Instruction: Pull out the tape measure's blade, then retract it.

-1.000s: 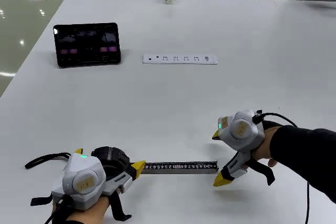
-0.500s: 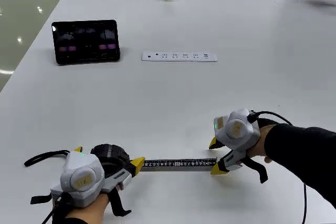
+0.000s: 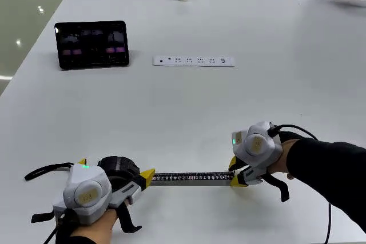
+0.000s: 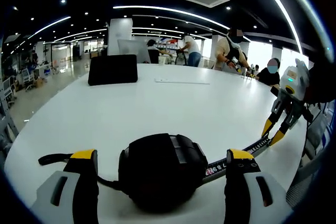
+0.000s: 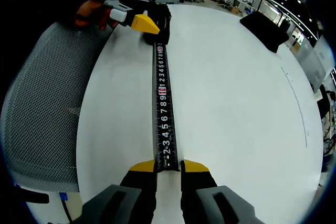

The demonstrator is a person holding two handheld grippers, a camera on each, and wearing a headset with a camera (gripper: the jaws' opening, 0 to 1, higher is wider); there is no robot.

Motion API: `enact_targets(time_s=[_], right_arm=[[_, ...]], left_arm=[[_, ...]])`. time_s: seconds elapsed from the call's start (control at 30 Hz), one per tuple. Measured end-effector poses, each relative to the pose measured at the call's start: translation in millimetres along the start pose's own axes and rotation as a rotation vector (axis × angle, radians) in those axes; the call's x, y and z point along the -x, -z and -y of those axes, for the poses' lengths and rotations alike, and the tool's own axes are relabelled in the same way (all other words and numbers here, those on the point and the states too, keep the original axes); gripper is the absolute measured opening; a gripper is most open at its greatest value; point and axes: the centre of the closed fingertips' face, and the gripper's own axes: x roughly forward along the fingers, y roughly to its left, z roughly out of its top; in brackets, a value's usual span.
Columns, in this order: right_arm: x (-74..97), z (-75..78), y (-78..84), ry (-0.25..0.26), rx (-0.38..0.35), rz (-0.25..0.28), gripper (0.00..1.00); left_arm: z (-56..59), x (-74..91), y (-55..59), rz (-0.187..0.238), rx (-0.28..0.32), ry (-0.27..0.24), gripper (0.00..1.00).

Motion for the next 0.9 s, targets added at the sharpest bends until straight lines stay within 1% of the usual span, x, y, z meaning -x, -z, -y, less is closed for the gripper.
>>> enact_targets(time_s=[0.07, 0.13, 0.17, 0.2, 0.27, 0.3, 0.37, 0.43, 0.47, 0.6, 0.67, 0.7, 0.73, 0.8, 0.9], right_arm=[[-0.6, 1.4, 0.4, 0.007, 0.006, -0.002, 0.13], [-1.2, 0.8, 0.9, 0.005, 0.011, 0.004, 0.13], [-0.9, 0.8, 0.9, 0.005, 0.009, 0.007, 0.13], [-0.7, 0.6, 0.4, 0.004, -0.013, 0.014, 0.13], [-0.6, 0.5, 0.3, 0.004, -0.014, 0.013, 0.12], [-0.6, -0.3, 0.2, 0.005, -0.015, 0.01, 0.12], [-0.9, -3.6, 0.0, 0.006, 0.004, -0.006, 0.12], [-1.2, -5.0, -0.5, 0.017, 0.044, -0.019, 0.12], [-1.7, -5.2, -0.9, 0.017, 0.029, -0.021, 0.12], [-2.0, -1.9, -0.2, -0.004, 0.029, -0.029, 0.12], [-1.1, -2.3, -0.9, -0.018, 0.041, -0.038, 0.12], [-1.8, -1.3, -0.5, -0.019, 0.032, -0.044, 0.12], [-1.8, -2.1, -0.4, -0.02, 0.045, -0.05, 0.12], [-1.7, -1.3, -0.9, -0.024, 0.034, -0.061, 0.12], [-2.0, -1.1, -1.0, -0.021, 0.015, -0.069, 0.12]], left_arm=[[-0.8, -0.8, 1.2, -0.004, 0.002, 0.0, 0.99], [-0.3, -1.0, -0.7, 0.003, 0.001, 0.004, 0.99], [-0.2, -1.1, -1.3, 0.006, 0.007, 0.005, 0.99], [-0.6, -1.7, -0.9, 0.008, 0.009, 0.004, 0.99], [0.1, -2.2, 0.6, 0.004, 0.012, 0.005, 0.99], [0.9, -3.0, 1.0, 0.003, 0.014, 0.006, 0.99], [2.9, -5.3, -0.3, 0.014, -0.008, 0.012, 0.99], [3.7, -6.1, -0.1, 0.014, -0.014, 0.014, 0.99], [3.4, -5.9, 0.1, 0.011, -0.014, 0.013, 0.99], [0.7, -6.5, -2.8, 0.018, -0.013, 0.01, 0.99], [-2.4, -6.1, -4.6, 0.016, -0.001, 0.001, 0.96], [-2.5, -5.3, -3.2, 0.002, 0.031, 0.002, 0.94], [-2.8, -4.5, -3.4, 0.0, 0.031, 0.001, 0.91], [-2.6, -3.6, -1.7, -0.012, 0.026, 0.003, 0.85], [-4.4, -3.5, -2.9, -0.018, 0.04, 0.003, 0.83]])
